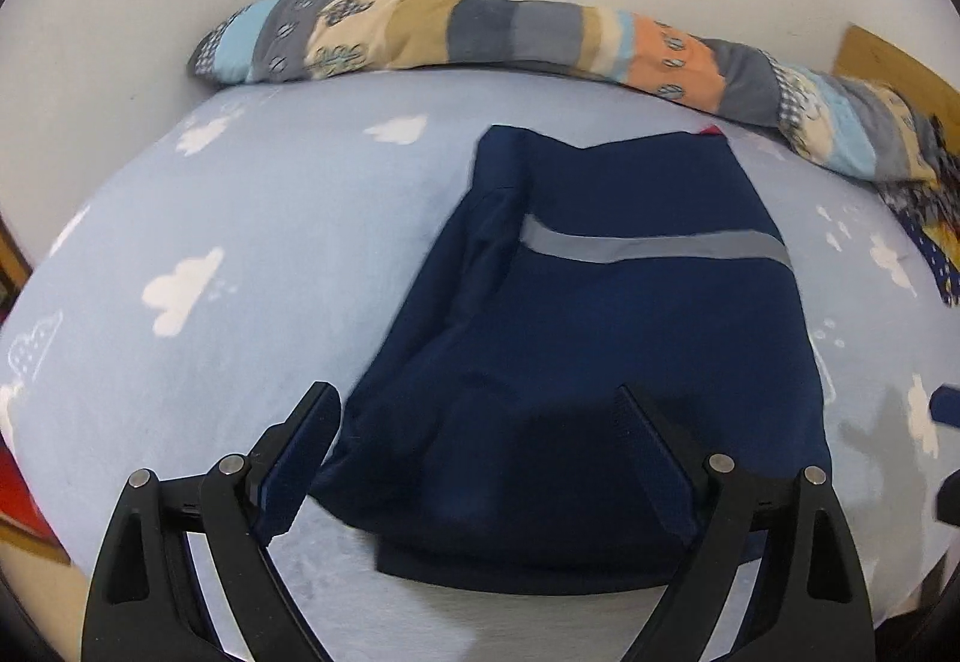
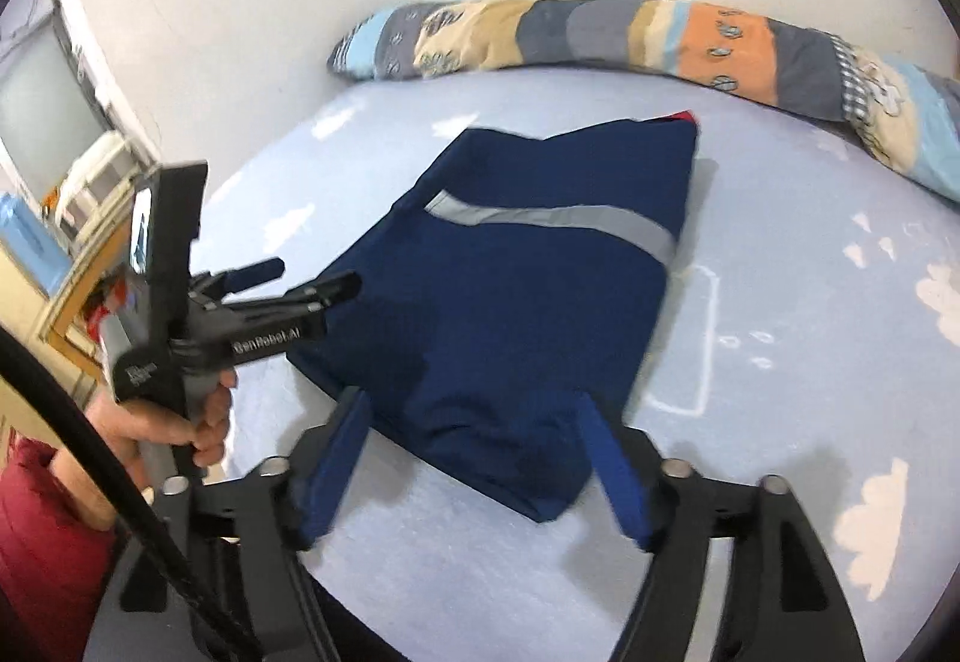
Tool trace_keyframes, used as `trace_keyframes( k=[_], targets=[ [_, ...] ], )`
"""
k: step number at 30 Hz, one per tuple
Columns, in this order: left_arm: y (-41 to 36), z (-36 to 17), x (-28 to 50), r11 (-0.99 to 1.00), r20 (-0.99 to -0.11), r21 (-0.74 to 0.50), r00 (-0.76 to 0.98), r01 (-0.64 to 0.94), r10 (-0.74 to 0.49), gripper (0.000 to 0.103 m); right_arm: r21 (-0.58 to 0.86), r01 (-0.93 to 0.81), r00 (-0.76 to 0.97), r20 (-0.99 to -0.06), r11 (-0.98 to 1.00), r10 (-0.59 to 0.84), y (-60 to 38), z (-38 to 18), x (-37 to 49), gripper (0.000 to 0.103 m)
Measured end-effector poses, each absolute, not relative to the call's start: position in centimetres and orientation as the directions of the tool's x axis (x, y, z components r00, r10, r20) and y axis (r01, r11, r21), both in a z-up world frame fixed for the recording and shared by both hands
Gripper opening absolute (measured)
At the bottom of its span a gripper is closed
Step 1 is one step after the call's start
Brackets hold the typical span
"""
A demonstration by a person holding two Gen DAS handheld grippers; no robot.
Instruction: Fold large clothes
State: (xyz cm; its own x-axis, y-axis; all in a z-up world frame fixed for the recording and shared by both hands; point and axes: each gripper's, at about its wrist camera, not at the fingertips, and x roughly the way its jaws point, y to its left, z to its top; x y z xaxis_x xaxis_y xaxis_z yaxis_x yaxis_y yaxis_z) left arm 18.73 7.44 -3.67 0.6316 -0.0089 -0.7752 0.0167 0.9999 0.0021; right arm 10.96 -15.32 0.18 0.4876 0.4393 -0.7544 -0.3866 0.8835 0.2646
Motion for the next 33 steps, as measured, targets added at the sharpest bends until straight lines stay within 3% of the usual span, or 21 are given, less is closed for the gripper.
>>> trace_keyframes(
  k=[3,8,21,33],
  targets=[
    [5.7,-4.9,18.9,0.993,-0.794,0.09,0.607,0.079,0.024,0.091,0.28,-0.328,0.449,-0.794,0.902,0.41,-16.1,-1.5,11.4,0.082],
    [4.0,-6.0,19.0,0.964,-0.769,0.231,0.632,0.134,0.096,0.091,0.183,-0.312,0.43,-0.848,0.932,0.31,-15.6,-3.7,11.4,0.073],
    [4.0,-6.3,19.3,0.962,-0.771,0.229,0.631,0.148,0.086,0.091,0.215,-0.326,0.306,-0.897,0.92,0.318,-13.2,-7.8,11.8,0.067],
    [4.2,-5.4,19.5,0.964,-0.772,0.208,0.633,0.166,0.057,0.091,0.433,-0.151,0.373,-0.807,0.888,0.457,-19.8,-5.4,14.1,0.067]
  ],
)
